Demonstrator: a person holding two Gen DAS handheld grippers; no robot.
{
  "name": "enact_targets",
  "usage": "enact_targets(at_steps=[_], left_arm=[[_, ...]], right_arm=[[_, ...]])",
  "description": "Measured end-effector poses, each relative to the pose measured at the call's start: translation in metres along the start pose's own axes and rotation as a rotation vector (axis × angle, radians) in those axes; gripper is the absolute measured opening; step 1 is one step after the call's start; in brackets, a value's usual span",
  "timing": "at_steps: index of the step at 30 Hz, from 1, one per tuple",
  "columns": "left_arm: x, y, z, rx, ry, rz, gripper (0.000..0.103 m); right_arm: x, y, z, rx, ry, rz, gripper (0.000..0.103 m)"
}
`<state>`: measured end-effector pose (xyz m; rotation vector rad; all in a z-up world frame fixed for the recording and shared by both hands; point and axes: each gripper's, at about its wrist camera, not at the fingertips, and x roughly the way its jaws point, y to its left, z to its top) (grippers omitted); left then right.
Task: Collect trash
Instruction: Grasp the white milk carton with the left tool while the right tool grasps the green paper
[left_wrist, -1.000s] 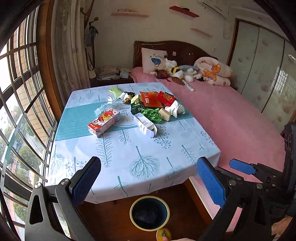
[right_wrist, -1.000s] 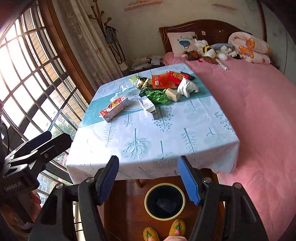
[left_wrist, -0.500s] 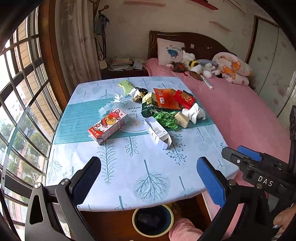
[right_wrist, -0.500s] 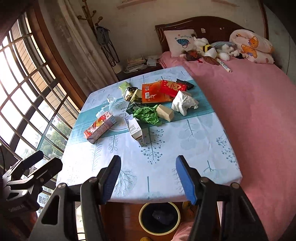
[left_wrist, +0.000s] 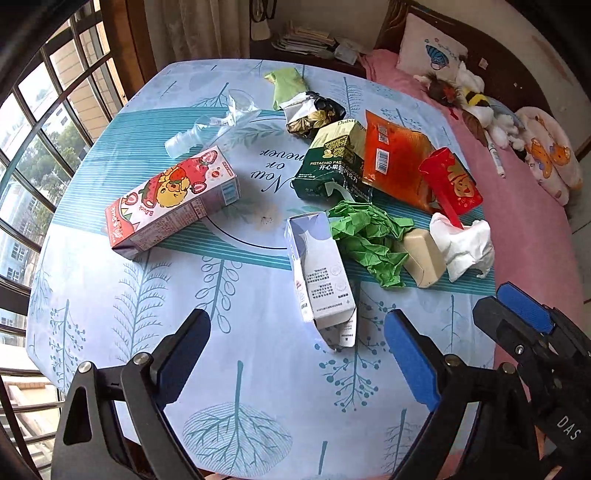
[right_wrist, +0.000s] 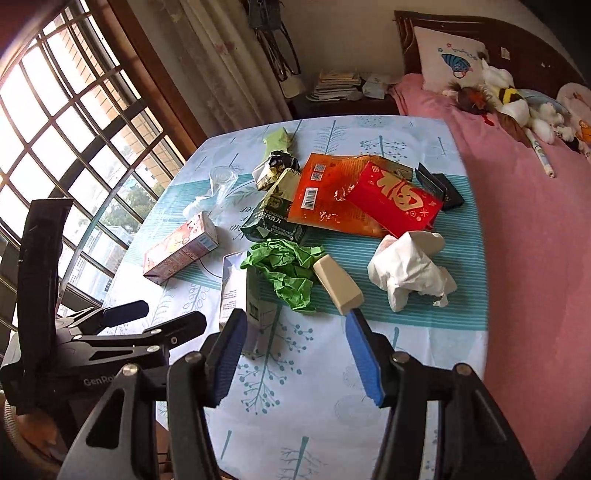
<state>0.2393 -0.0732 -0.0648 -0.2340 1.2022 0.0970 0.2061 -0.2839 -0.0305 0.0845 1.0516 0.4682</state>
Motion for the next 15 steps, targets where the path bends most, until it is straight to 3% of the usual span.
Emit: enact_targets(at_steps=[4,7,10,14,15], left_arm=[[0.025,-0.009,0.015,-0.029,0.027,0.019,0.089],[0.043,-0.015,0.022,-0.026,0.051,0.051,0.080],[0.060,-0.017,0.026,-0.016,0.090,0.071,0.066],[0.074,-0.015,0.026,-0.030,0.119,0.054,0.036],[0.074,-0.013,0.026,-0.036,0.119,0.053,0.036]], right_arm=[[0.020,-0.007,0.012,-0.055,0.032,0.029,0.056],[0.031,-0.007,0.019,-0.095,0.047,0.039,0.056],[0.039,-0.006,0.027,-0.125,0.064,0.062,0.056],[0.050,-0.001,0.036,-0.179,0.081,0.071,0.056],[0.053,0.000,0.037,-0.190,0.086,0.073,0.056]])
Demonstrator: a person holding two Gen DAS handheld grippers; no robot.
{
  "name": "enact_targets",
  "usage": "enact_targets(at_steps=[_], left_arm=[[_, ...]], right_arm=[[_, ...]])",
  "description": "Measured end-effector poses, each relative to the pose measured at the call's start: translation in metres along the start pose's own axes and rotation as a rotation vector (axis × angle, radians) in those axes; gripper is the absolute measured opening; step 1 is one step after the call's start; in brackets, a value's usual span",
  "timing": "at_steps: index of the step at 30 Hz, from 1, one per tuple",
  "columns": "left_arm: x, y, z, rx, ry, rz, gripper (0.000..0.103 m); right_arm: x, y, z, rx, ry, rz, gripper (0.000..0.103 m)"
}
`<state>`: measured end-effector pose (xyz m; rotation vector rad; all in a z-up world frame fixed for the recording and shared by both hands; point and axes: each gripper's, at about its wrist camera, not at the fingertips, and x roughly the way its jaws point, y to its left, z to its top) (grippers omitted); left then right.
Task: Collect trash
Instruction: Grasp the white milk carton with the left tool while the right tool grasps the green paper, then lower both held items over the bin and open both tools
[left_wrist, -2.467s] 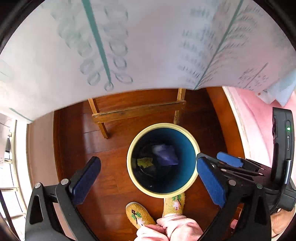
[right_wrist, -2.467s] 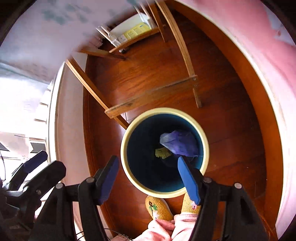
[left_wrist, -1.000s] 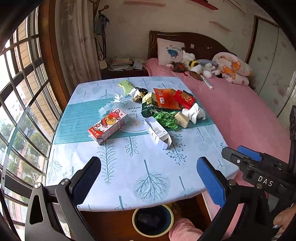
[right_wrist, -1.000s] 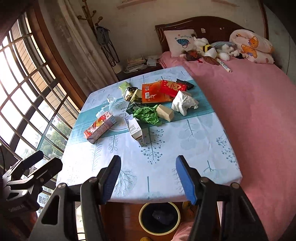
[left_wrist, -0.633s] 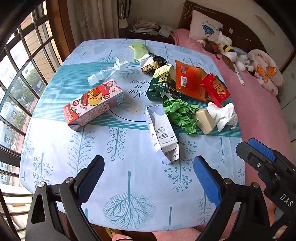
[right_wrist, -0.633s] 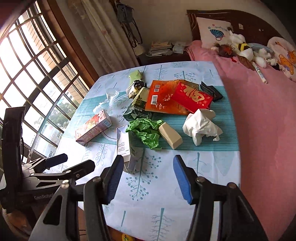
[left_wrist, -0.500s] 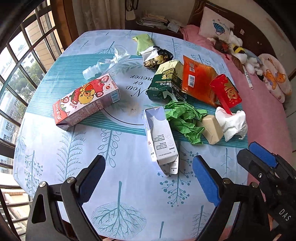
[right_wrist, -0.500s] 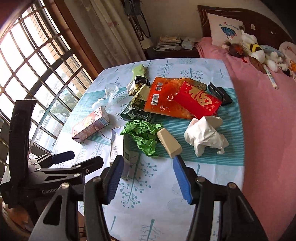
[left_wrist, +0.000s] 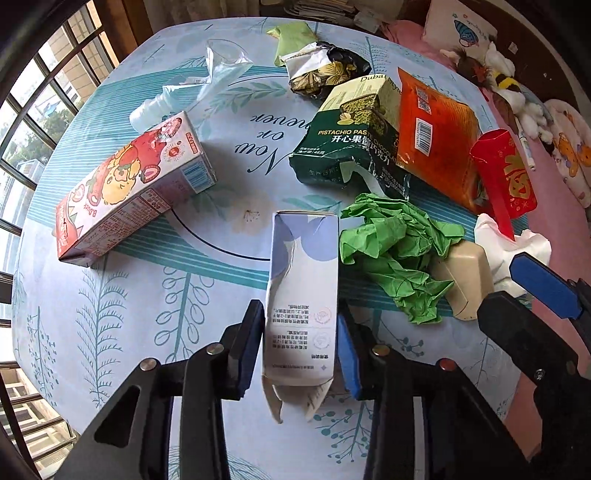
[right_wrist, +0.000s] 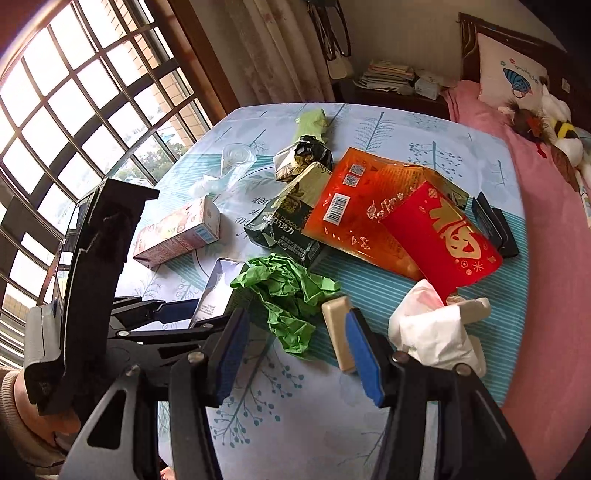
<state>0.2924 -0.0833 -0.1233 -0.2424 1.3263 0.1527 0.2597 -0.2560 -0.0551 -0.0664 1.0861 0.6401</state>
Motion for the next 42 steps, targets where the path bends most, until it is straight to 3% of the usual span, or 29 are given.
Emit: enact_targets(at_steps=[6,18,20,31,37,42], left_arm=[[-0.013,0.019,-0.004,-0.042,-0.048,0.020,0.035],[-0.048,0.054,-0.018,-0.105,-0.132,0.068,0.035],[-0.056,0.054,-0.018,-0.099,-0.141,0.075,0.035],[-0.101,0.079,-0.043,-0.050,-0.192,0.081,0.035],[-0.126,0.097,-0.067,0.009,-0.219,0.068,0.035],[-0.146,0.116,-0.094,0.103,-0.238,0.041,0.035]], right_arm=[[0.022,0.008,0.014,-0.073,0.037,-0.009,0.056],[0.081,0.037,0.022,-0.299,0.156,-0.128,0.056],[0.083,0.041,0.020,-0.313,0.154,-0.130,0.043],[0.023,0.066,0.006,-0.202,0.048,-0.063,0.039],[-0.011,0.090,-0.018,-0.077,0.017,-0.032,0.039],[-0.036,0.123,-0.048,0.003,-0.024,-0.056,0.039]])
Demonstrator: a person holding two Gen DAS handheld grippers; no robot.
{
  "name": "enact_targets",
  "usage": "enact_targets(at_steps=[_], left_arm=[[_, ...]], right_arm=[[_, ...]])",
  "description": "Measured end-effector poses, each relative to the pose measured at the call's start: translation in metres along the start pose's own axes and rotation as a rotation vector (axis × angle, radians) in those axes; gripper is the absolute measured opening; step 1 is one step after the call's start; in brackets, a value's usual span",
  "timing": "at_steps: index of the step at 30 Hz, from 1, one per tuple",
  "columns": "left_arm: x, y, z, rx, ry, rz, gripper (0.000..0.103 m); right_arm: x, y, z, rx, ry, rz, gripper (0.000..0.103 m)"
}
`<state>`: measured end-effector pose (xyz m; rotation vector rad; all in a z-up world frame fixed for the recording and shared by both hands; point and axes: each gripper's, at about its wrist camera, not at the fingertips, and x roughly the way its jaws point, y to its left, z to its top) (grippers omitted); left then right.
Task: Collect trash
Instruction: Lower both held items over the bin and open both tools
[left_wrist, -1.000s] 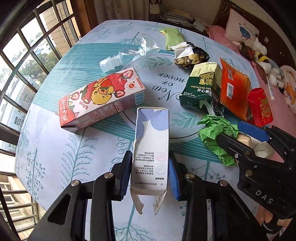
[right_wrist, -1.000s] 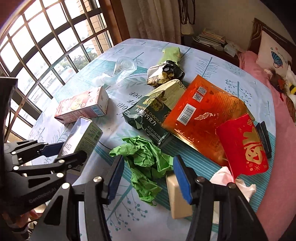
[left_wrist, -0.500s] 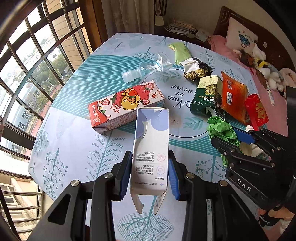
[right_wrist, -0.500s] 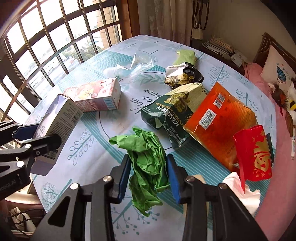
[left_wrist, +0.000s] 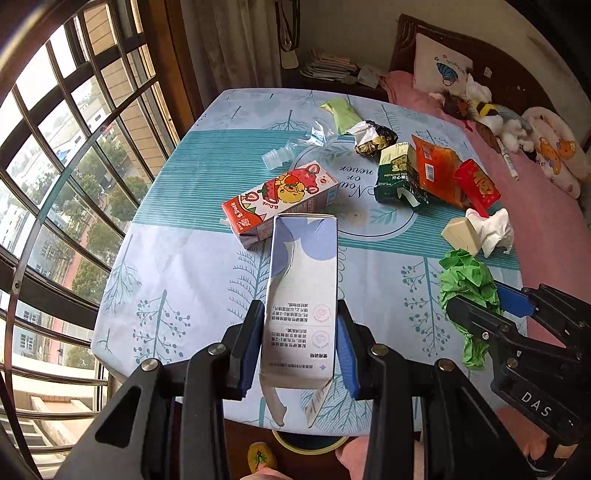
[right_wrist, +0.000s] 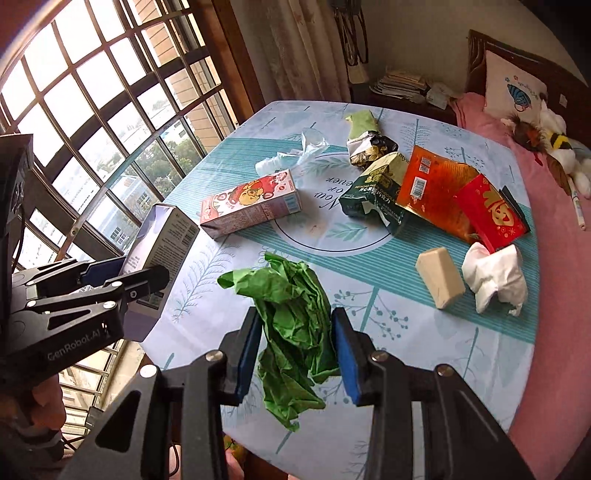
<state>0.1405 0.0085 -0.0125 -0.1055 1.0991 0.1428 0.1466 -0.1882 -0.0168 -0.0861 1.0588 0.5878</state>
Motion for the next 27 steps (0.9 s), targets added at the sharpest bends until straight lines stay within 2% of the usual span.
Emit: enact_targets(at_steps=[6,12,18,23,27], left_arm=[[-0.025,0.025,-0.035,0.135,-0.027,-0.053,0.035],[-0.036,0.048,-0.083,0.256,-0.023,-0.099,0.035],[-0.034,0.056,-0.124,0.307,0.041,-0.148,0.035],[-0.024,0.046,-0.160,0.350,0.091,-0.183,0.036],[-0.002,0.035,-0.189,0.359,0.155,-0.202,0.035]], right_arm=[[-0.029,0.044,-0.038,0.130,-0.079,-0.060,0.039],[-0.038,0.083,-0.094,0.294,-0.112,-0.091,0.039],[-0.030,0.110,-0.156,0.403,-0.029,-0.112,0.039],[-0.024,0.117,-0.198,0.472,0.032,-0.130,0.039],[-0.008,0.112,-0.232,0.545,0.078,-0.129,0.039]])
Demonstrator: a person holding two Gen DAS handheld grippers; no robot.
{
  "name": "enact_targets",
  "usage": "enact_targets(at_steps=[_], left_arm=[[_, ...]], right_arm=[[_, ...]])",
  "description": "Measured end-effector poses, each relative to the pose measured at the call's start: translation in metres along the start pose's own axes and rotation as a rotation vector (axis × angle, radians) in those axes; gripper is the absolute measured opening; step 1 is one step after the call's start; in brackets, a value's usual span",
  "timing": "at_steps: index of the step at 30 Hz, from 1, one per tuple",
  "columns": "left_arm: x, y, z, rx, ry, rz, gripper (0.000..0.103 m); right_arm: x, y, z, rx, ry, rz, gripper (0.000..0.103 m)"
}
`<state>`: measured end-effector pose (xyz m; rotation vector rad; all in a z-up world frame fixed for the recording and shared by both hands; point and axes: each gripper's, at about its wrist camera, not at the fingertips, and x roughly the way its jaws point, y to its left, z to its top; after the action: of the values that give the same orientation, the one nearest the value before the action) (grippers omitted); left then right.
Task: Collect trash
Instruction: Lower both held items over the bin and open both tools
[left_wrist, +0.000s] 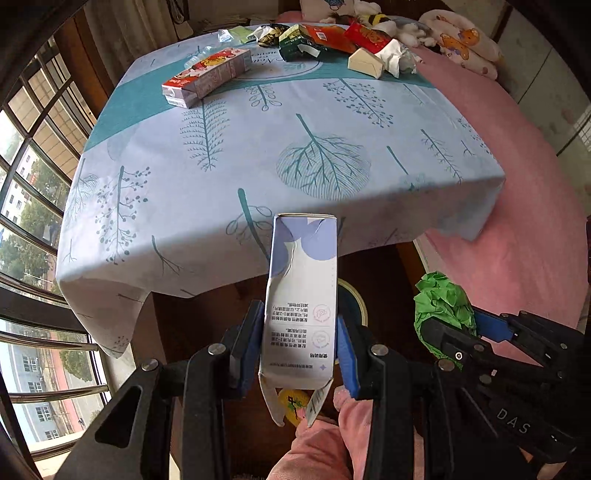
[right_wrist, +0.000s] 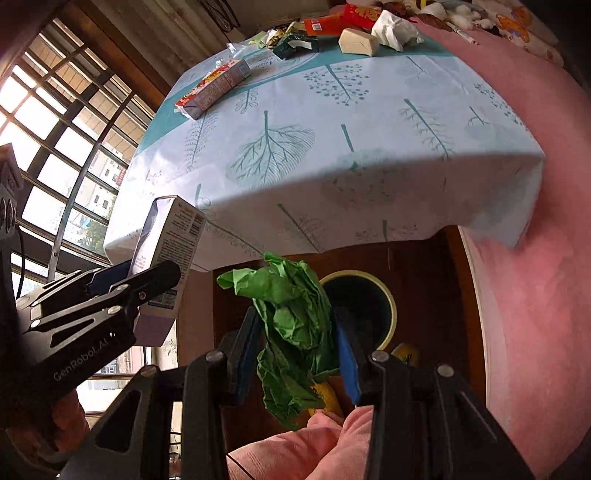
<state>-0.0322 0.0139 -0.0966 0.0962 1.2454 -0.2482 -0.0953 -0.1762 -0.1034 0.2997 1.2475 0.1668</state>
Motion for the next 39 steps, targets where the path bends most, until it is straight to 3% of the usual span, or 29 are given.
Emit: enact_targets(at_steps=[5,12,19,20,22,23,24,27,29,34,39], left_arm=[[0.053,-0.010,-0.021,-0.016,0.048,-0.032,0.036],[0.149,-0.012,-0.038,-0.083,0.082,-0.070,0.036],[0.226,-0.013,-0.051,-0.103,0.092,-0.053,0.036],[0.233,-0.013,-0.053,-0.101,0.090,-0.050,0.040],[0.245,-0.012,-0.056,-0.093,0.096,-0.046,0.068],[0.250,-0.011,-0.058,-0.093,0.098,-0.044,0.092],[0.253,-0.011,-0.059,-0.095,0.096,-0.043,0.102],[0.260,-0.008,-0.059,-0.092,0.100,-0.022,0.102],[0.259,-0.008,-0.057,-0.094,0.099,-0.007,0.102],[0.240,-0.004,-0.048,-0.103,0.061,0.016,0.102],[0.198,-0.001,-0.036,-0.106,0.018,0.008,0.102]], right_arm=[[0.043,-0.031,-0.021,0.085,0.032,0.000,0.039],[0.134,-0.079,-0.040,0.163,0.066,-0.009,0.039],[0.221,-0.115,-0.052,0.188,0.106,-0.019,0.041],[0.231,-0.117,-0.056,0.191,0.111,-0.019,0.042],[0.246,-0.123,-0.057,0.195,0.122,-0.021,0.044],[0.252,-0.126,-0.056,0.196,0.125,-0.023,0.044],[0.257,-0.127,-0.055,0.196,0.129,-0.024,0.046],[0.266,-0.131,-0.051,0.194,0.140,-0.027,0.052],[0.265,-0.132,-0.048,0.192,0.135,-0.030,0.062],[0.253,-0.132,-0.036,0.186,0.116,-0.027,0.063],[0.225,-0.125,-0.026,0.193,0.109,-0.026,0.063]])
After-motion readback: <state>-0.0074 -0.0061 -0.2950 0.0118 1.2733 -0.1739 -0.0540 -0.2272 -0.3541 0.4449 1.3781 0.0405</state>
